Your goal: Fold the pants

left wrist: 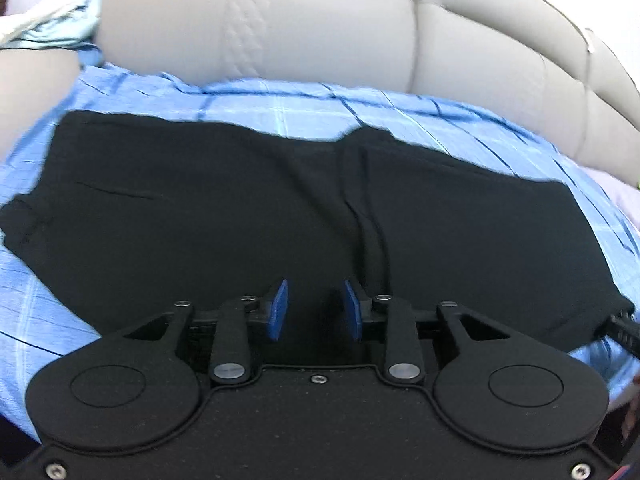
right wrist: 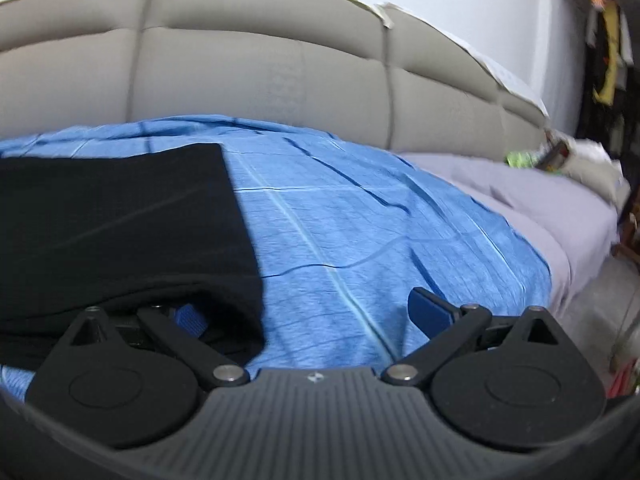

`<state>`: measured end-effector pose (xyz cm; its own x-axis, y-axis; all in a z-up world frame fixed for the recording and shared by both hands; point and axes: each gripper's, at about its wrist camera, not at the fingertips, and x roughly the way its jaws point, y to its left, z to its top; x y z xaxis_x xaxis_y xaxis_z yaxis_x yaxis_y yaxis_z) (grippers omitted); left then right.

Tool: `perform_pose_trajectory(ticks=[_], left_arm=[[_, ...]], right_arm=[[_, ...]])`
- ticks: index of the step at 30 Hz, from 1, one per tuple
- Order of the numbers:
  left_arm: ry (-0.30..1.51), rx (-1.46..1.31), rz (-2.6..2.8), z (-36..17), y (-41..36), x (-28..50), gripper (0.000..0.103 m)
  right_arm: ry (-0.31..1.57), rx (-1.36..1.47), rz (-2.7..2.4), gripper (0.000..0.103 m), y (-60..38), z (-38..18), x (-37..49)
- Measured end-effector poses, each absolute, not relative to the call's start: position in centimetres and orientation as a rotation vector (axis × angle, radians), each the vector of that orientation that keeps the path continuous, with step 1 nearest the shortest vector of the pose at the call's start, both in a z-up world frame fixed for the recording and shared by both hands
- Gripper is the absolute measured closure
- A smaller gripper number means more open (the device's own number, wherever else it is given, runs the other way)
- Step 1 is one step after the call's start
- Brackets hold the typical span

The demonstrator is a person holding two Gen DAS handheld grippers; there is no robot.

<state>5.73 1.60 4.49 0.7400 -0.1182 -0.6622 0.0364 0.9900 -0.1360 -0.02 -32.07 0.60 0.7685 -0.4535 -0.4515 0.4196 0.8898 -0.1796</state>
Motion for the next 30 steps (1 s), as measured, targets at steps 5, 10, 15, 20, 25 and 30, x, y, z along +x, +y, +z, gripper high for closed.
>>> perform_pose_trajectory(ticks=[5,10,15,20,25,30], left_arm=[[0.631,-0.108,-0.146,6.3,0.8,5.3,0.074],[0.591,-0.126,-0.28,6.0,-2.2,6.7,0.074],[0.64,-0.046,-0.227,2.5,-4.1,9.1,0.089],[0.599,-0.016,-0.205,2.2,-3.1,8.8,0.089],[0.578,-0.097,-0.133,3.0,0.2,8.1,0.072],[0.597,-0.099,-0.024,3.0,3.9,6.8,0.071]], right_arm=[[0.501,-0.162,-0.451,0.0,-30.2,0.7,0.1],[0.521,-0.152,-0.373,0.0,-28.9,1.8,-0.5],[0.504,-0.141,-0.204,0.0,-26.4,3.2,-2.1],[0.447,-0.118,-0.024,0.0,-24.1,4.9,-2.8],[0.499,-0.091,0.035,0.046,-22.2,6.1,1.7],[0.578,-0.004,0.083,0.055,-20.2,6.1,8.9]])
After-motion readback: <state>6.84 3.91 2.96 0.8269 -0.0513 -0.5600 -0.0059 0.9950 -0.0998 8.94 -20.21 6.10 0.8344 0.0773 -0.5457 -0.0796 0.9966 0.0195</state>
